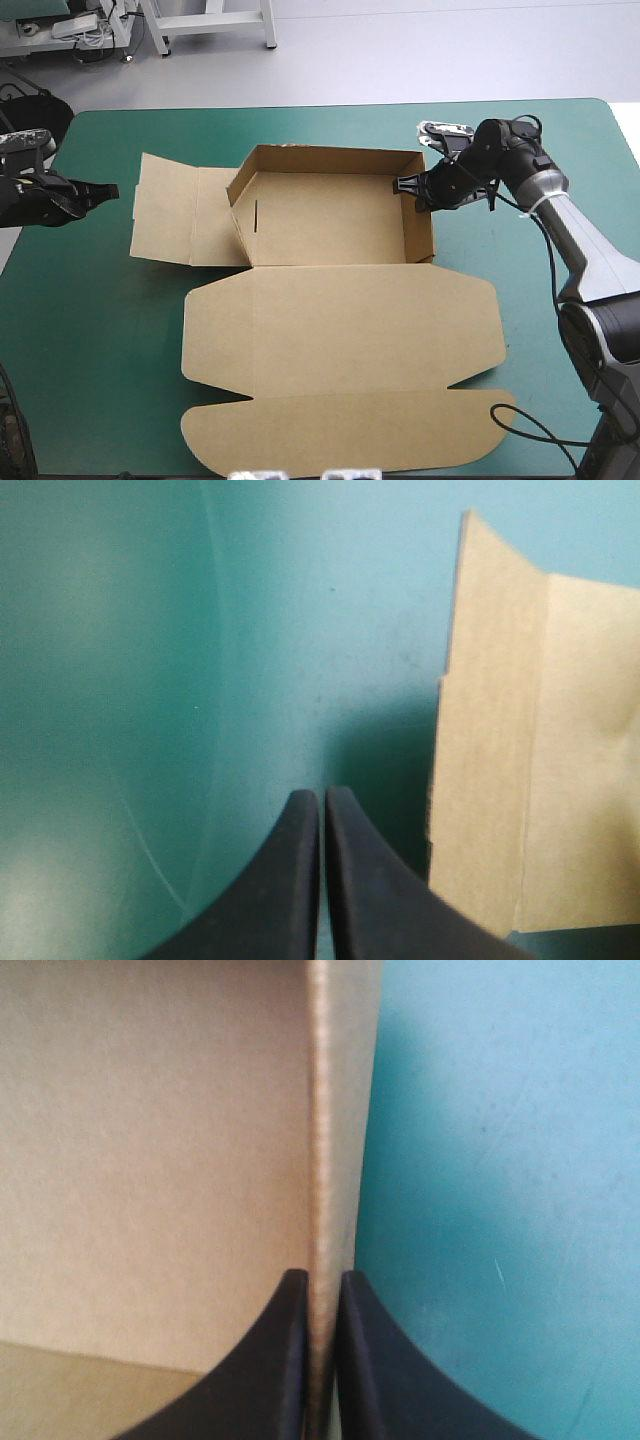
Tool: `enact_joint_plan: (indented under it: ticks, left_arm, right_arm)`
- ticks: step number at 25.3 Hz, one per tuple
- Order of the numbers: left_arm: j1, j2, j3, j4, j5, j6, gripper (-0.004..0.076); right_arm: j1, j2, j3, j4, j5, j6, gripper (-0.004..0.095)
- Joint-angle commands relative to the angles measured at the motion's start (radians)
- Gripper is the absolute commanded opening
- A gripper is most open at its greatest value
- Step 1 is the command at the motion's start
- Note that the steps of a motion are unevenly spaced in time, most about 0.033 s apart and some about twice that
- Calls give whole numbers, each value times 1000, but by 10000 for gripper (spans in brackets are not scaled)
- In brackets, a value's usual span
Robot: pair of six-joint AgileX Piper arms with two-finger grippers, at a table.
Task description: Fold the box
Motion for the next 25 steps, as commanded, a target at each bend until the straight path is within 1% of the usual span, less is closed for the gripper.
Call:
enact_joint_plan:
  ticks: [1,2,3,4,5,7,8,10,14,16,18,21,23,25]
  left_arm:
    - [0,-22,-28,-61,-31,14,4]
    - [0,-19,-28,-61,-31,16,4]
    - [0,-14,-28,-61,-27,16,4]
    - [0,-7,-28,-61,-19,16,4]
    - [0,-4,-28,-61,-15,16,4]
    - [0,5,-28,-64,-5,31,4]
    - [0,8,-28,-62,-5,30,4]
    - [0,14,-28,-62,-3,30,4]
    - [0,22,-28,-62,-3,35,4]
    - [0,22,-28,-62,-5,35,4]
    - [0,22,-28,-62,-5,35,4]
    - [0,22,-28,-64,-5,35,4]
    - [0,22,-28,-72,-3,35,4]
    - [0,22,-28,-78,-3,35,4]
  right_arm:
    - [32,-16,-5,-12,-68,-44,67]
    - [42,-16,-5,-12,-101,-68,103]
    - [57,-16,-5,-31,-136,-68,207]
    - [63,-16,-10,-50,-142,-68,306]
    - [63,-16,-14,-58,-140,-68,374]
    - [63,-16,-38,-62,-124,-68,466]
    - [62,-16,-56,-62,-116,-68,484]
    - [62,-20,-109,-77,-90,-68,487]
    - [62,-37,-316,-206,15,-83,487]
    - [62,-41,-395,-244,40,-109,486]
    - [62,-48,-460,-250,49,-83,486]
    - [62,-48,-541,-250,118,-55,487]
    - [62,-46,-560,-250,206,-57,487]
    - [62,-48,-536,-241,211,-59,487]
